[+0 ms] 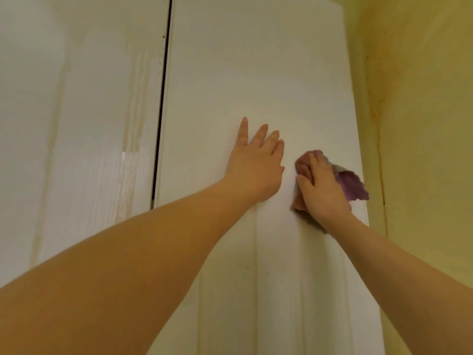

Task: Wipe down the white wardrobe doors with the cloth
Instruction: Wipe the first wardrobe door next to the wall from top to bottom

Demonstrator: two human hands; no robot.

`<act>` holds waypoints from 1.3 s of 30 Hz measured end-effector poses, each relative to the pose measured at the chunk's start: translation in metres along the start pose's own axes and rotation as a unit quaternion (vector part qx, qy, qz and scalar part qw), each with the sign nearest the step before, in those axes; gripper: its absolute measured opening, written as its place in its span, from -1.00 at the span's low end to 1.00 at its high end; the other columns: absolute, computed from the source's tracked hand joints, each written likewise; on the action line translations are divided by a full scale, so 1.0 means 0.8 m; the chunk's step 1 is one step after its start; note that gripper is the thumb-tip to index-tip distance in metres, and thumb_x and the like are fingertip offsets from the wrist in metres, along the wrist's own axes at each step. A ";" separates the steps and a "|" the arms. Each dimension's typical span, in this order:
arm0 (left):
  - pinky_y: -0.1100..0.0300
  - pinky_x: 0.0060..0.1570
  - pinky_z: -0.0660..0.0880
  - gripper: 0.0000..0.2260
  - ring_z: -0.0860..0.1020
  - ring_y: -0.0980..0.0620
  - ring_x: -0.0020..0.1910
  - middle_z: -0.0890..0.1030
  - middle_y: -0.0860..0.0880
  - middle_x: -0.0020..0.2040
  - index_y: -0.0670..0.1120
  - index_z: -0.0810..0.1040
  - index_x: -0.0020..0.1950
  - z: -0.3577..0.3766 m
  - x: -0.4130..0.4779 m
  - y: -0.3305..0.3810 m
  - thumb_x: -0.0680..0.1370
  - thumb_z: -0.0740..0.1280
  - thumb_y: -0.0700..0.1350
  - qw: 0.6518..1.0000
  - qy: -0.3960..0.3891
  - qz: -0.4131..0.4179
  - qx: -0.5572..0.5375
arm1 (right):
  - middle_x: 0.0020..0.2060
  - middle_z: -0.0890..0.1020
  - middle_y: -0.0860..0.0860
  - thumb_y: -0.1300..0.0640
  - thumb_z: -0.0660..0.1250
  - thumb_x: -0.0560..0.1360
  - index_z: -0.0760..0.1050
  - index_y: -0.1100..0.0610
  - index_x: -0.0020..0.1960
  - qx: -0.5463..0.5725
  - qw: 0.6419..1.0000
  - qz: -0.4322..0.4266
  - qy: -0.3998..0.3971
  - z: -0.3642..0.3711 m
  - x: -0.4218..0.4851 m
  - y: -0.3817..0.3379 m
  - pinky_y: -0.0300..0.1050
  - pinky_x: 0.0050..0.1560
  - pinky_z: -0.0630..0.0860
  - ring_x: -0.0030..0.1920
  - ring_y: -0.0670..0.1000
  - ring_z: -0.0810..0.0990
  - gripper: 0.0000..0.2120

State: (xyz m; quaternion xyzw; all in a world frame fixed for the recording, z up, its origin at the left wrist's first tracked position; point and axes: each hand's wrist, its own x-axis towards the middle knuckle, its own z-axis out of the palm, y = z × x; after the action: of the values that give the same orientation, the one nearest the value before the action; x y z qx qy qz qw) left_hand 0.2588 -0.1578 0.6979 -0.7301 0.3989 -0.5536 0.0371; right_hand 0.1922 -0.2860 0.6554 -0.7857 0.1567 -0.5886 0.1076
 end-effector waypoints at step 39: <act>-0.21 0.42 -0.07 -0.56 0.30 -0.11 0.44 0.37 -0.16 0.43 -0.15 0.35 0.44 0.021 -0.148 -0.129 0.57 0.03 -0.13 0.993 0.110 -0.033 0.012 | 0.51 0.04 -0.03 0.39 0.00 0.53 0.10 0.07 0.49 0.005 0.990 -0.136 -0.023 0.066 -0.045 -0.171 -0.39 0.31 -0.19 0.50 -0.04 -0.11 -0.44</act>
State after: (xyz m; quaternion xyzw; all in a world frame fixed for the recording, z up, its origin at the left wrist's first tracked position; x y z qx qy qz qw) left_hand 0.3202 -0.0202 0.6502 -0.6771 0.3695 -0.6362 -0.0172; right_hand 0.2497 -0.1464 0.6569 -0.8124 0.0425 -0.5805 0.0341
